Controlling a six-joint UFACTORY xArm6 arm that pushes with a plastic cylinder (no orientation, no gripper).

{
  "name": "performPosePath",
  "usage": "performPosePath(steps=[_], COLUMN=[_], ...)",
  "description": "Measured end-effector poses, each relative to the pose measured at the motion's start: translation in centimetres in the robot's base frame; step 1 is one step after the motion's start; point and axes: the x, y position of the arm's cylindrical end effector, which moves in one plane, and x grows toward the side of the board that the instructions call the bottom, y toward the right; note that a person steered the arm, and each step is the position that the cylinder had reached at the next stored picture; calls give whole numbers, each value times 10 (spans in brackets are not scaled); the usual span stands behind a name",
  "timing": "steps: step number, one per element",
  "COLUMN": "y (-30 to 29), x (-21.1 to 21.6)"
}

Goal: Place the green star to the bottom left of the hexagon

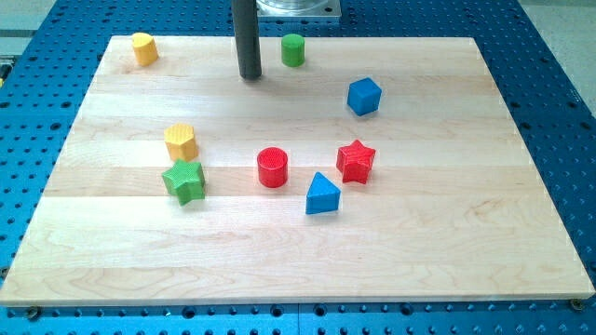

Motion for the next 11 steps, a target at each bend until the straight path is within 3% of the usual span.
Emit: performPosePath(steps=[1,2,4,5,7,9,10,11], y=[0,0,-10,-59,-83,-73,-118,-123], x=[0,48,188,205,191,141,151,148])
